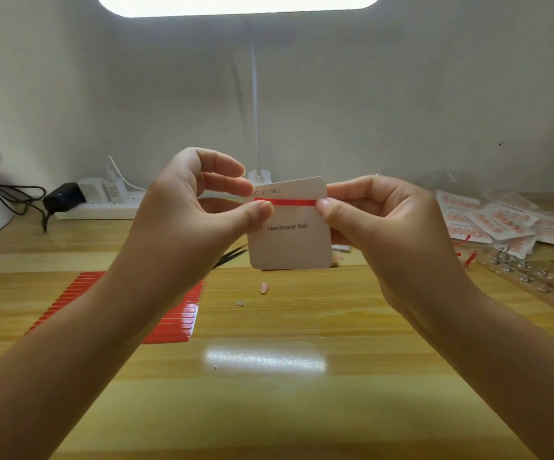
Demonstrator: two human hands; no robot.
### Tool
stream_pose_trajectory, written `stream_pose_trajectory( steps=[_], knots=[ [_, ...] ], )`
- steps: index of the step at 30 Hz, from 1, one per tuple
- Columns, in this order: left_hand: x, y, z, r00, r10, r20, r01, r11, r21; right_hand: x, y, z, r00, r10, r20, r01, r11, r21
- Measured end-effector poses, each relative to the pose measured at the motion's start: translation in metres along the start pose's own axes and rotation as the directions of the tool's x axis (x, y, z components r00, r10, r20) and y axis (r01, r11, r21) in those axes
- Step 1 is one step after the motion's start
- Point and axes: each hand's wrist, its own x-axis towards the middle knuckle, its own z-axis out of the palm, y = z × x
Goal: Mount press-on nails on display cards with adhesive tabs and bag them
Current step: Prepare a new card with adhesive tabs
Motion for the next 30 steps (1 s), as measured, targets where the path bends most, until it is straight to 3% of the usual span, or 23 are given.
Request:
stream_pose_trajectory(
  steps=[8, 18, 30],
  knots=[
    [0.002, -0.006, 0.001, 0.999, 0.042, -0.019, -0.043, 0.996, -0.083, -0.001, 0.000, 0.001, 0.999, -0.007, 0.032, 0.007, 1.000, 0.012],
    [-0.002, -0.012, 0.007, 0.989, 0.088, -0.120, -0.101, 0.988, -0.113, 0.003, -0.004, -0.001, 0.995, 0.094, 0.039, -0.100, 0.978, 0.186],
    [0.004, -0.021, 0.006, 0.992, 0.025, -0.121, -0.042, 0.989, -0.143, -0.001, -0.002, 0.002, 0.998, 0.028, 0.058, -0.034, 0.994, 0.102]
  ],
)
